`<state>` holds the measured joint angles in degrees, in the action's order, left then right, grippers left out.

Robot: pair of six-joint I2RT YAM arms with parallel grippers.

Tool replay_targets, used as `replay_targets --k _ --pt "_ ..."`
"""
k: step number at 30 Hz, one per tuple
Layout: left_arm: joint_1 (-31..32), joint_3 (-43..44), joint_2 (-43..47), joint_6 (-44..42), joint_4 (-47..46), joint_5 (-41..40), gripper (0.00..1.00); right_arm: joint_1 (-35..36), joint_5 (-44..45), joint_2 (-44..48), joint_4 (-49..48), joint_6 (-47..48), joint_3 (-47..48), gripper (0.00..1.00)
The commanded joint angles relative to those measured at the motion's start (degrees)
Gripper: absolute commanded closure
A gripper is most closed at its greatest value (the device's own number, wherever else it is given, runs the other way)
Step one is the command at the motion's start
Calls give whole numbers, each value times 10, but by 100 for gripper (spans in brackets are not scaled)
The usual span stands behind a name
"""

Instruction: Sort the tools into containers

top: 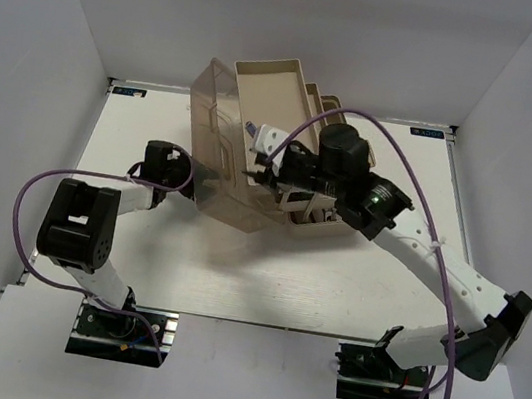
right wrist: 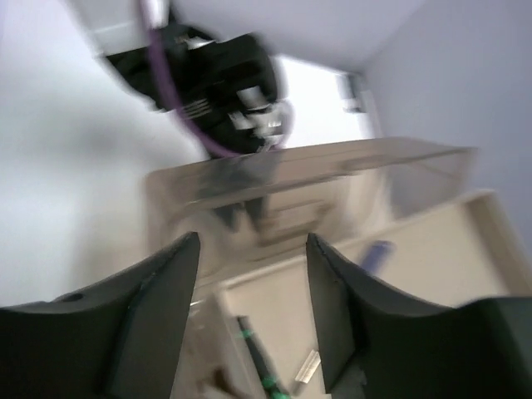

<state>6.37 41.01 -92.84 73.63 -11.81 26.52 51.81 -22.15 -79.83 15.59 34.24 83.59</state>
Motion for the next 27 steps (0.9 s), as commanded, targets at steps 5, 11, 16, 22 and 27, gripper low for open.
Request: replay_targets --k 5,11,16,22,27 --pt "1 147 17 -88 98 -4 45 -59 381 -15 -150 -59 69 100" --pt "20 332 -8 -166 202 -22 47 -260 395 -73 30 -243 126 100" --pt "36 430 -73 -189 218 28 47 -405 292 -124 132 -315 127 73" --pt "90 611 -251 -189 253 162 47 -481 99 -146 157 -323 48 52" --pt "121 715 -311 -194 267 180 47 -508 37 -160 161 -320 27 49"
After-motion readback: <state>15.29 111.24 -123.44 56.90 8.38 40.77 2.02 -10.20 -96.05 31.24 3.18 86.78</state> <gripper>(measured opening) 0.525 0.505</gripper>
